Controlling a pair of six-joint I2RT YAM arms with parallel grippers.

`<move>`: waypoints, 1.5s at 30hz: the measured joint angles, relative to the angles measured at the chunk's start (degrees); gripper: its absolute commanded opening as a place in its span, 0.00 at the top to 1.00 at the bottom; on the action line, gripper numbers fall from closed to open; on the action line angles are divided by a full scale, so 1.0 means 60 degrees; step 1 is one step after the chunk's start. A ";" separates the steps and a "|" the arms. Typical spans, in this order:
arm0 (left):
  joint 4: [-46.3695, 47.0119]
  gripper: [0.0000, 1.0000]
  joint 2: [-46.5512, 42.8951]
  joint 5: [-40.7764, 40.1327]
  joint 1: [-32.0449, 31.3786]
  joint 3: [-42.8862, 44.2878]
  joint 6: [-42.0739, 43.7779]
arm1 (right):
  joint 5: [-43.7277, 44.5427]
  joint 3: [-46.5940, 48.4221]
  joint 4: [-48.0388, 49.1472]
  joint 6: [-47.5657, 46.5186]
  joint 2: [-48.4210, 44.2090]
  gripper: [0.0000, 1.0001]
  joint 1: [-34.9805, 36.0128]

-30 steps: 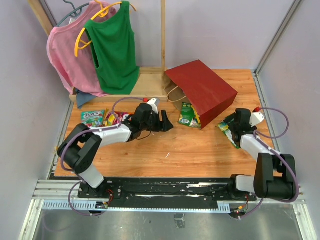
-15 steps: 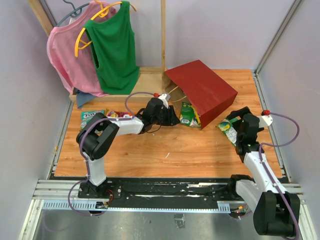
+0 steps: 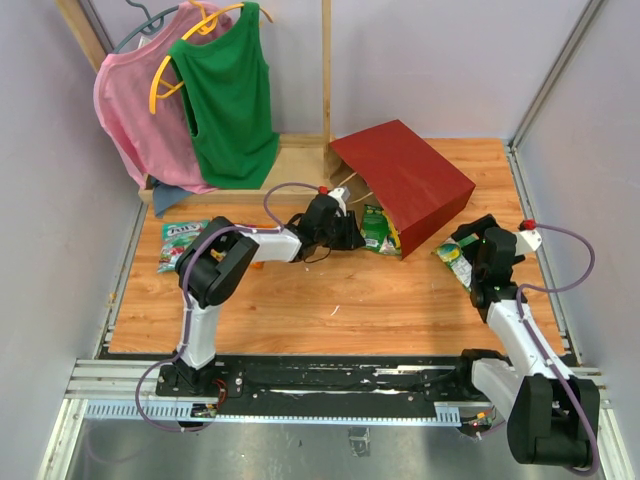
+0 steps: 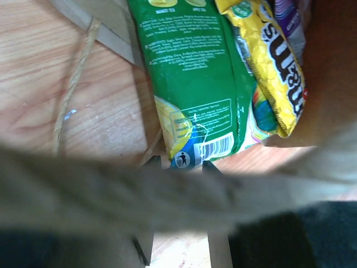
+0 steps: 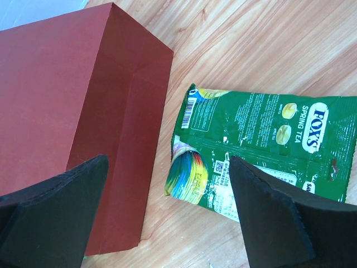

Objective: Take the snacks out of the paper bag
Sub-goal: Take out the snack from the paper bag.

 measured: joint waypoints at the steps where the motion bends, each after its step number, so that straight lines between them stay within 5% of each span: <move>1: -0.0084 0.60 0.0051 -0.0058 0.0000 0.0044 0.0025 | -0.0004 0.0000 0.0000 0.0000 0.0000 0.09 0.0000; 16: -0.0266 0.61 0.0244 -0.0463 -0.0062 0.0189 0.0240 | -0.0168 0.0000 0.0080 0.0000 0.0495 0.09 0.0000; 26: -0.0033 0.75 0.0379 -0.0244 -0.0066 0.0186 0.0138 | -0.0415 0.0000 0.0084 0.0000 0.0678 0.09 0.0000; 33: 0.0076 0.99 0.0237 -0.0277 -0.0066 0.0029 0.0080 | -0.0579 0.0000 0.0095 0.0000 0.0681 0.09 0.0000; 45: -0.0113 1.00 -0.1453 -0.0667 -0.0073 -0.0787 0.0357 | -0.0780 0.0000 0.0157 0.0000 0.0714 0.09 0.0000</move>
